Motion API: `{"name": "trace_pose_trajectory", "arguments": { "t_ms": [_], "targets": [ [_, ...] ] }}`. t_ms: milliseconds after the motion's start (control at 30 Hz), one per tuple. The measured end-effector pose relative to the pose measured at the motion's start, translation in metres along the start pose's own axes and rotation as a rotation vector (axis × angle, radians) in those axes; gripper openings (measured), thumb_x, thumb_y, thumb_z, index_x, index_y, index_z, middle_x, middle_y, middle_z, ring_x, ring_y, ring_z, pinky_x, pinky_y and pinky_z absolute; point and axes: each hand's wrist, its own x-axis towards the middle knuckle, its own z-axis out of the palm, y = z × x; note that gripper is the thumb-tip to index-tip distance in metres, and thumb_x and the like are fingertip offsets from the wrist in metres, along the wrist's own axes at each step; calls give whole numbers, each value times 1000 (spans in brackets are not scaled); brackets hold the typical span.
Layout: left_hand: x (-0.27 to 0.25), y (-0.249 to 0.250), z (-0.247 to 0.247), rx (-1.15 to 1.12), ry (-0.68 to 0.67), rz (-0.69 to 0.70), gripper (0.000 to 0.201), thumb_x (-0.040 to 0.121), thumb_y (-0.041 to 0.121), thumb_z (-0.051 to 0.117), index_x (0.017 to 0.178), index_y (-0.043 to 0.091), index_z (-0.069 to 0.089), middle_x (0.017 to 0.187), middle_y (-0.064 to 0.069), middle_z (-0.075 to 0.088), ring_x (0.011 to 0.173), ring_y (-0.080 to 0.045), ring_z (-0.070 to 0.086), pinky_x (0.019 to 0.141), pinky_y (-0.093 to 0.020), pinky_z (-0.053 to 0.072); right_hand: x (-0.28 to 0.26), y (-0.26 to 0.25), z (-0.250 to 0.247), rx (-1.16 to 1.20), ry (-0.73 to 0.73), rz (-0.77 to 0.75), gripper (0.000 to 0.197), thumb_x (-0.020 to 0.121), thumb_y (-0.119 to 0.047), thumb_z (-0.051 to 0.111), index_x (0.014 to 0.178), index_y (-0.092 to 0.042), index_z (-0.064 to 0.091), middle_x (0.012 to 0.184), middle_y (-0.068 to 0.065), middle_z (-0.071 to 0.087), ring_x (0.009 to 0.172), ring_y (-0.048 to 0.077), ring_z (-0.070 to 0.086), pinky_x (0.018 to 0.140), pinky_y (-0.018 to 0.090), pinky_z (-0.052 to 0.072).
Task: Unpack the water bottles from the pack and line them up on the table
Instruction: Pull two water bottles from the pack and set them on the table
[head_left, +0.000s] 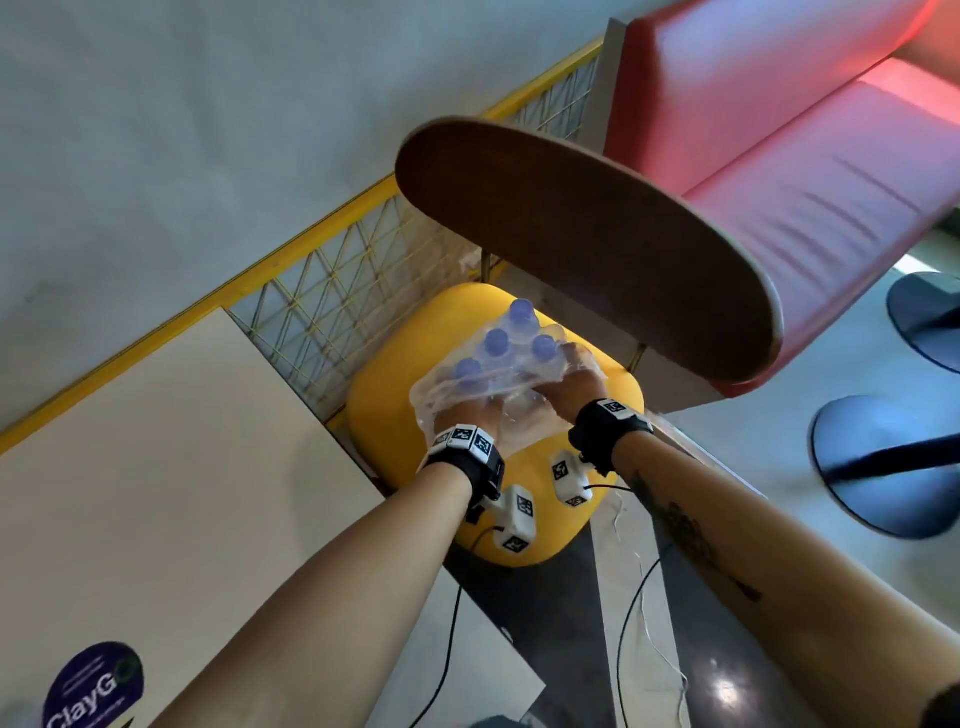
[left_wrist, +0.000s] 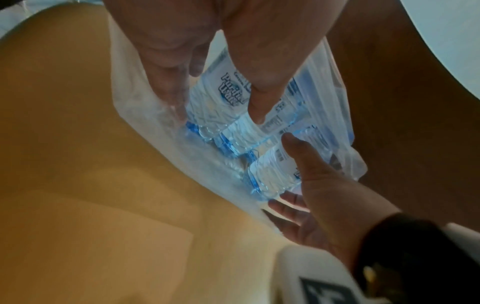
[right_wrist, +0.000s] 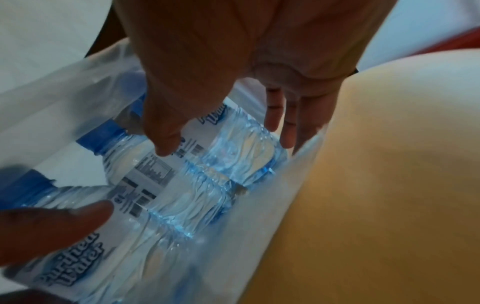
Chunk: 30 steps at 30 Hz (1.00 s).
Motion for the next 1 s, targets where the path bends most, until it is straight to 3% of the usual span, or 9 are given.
{"name": "trace_pose_trajectory", "arguments": {
  "t_ms": [100,200,333,433,533,600,733,867,1000],
  "targets": [
    [6,-5,-2,100,61,83,38,109,36,47,137,13,60,142,-11,60,134,-31,54,115,-37,39,5,17,3,-94,-22,-38,63,66,-73,74,106,-26,61,98,-8,67,85,12,65,73,32,51],
    [1,-10,0,133,-6,96,37,104,34,61,133,11,62,132,-7,66,123,-23,60,106,-31,43,-17,3,-7,-202,-23,-113,63,70,-51,82,118,-19,60,113,0,61,97,19,59,82,36,50],
    [-24,-10,-4,85,-140,174,68,87,34,81,145,15,51,132,-9,65,120,-30,65,93,-36,51,-41,-6,-22,-302,-172,-194,40,70,-43,81,104,-28,66,96,-6,69,89,17,64,72,28,42],
    [-55,-17,-12,17,-214,354,75,74,23,87,139,17,49,126,-10,64,113,-32,65,91,-36,53,-60,0,-28,-279,-166,-199,35,66,-46,83,93,-33,64,91,-11,68,84,12,63,75,32,50],
    [-95,-37,-29,-71,-157,487,75,67,23,88,134,18,55,117,-6,62,102,-26,65,90,-35,56,-92,11,-27,-270,-95,-209,38,58,-50,82,86,-32,64,87,-6,67,82,19,64,72,36,52],
    [-121,-58,-44,-154,-82,522,73,65,24,88,132,19,59,117,-4,61,99,-19,63,92,-26,54,-121,14,-22,-273,-67,-241,38,58,-41,88,89,-32,67,89,-1,64,81,21,62,72,36,51],
    [-173,-115,-95,-174,51,442,65,61,29,88,121,19,65,108,1,61,92,-17,61,86,-29,57,-190,9,4,-288,-86,-320,52,56,-26,95,102,-17,72,95,4,61,81,22,61,73,26,43],
    [-219,-195,-158,29,110,250,72,55,56,80,119,28,64,108,13,65,93,-15,64,85,-32,57,-252,-13,60,-321,-239,-398,47,51,-49,86,92,-28,73,90,-6,57,76,16,61,65,25,45],
    [-264,-284,-207,153,176,76,66,52,69,64,107,34,66,103,15,71,95,-17,66,84,-35,57,-306,-49,129,-396,-405,-544,50,54,-62,75,94,-33,66,91,-15,54,82,6,56,75,27,49]
  ]
}}
